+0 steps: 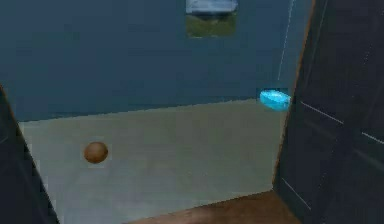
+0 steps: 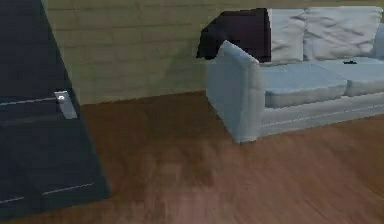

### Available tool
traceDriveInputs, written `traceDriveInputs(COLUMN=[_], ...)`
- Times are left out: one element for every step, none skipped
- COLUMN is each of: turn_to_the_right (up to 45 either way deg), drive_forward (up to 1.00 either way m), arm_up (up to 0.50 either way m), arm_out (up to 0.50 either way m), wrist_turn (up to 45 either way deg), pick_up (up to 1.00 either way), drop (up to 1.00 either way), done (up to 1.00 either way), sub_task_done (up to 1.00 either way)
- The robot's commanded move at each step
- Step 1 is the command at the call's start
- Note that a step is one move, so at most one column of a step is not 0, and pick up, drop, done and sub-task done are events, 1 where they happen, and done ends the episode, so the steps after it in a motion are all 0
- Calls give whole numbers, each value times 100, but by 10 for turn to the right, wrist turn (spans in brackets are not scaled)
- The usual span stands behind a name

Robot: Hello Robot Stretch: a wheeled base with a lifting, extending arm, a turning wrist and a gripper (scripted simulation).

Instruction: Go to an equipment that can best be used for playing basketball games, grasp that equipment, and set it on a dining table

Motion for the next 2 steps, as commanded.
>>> traceDriveInputs(turn_to_the_right=[0,-60], drive_forward=[100,0], arm_up=[0,0], arm_out=[0,0], wrist_turn=[0,0], pick_up=[0,0], drop=[0,0], done=[0,0], sub_task_done=[0,0])
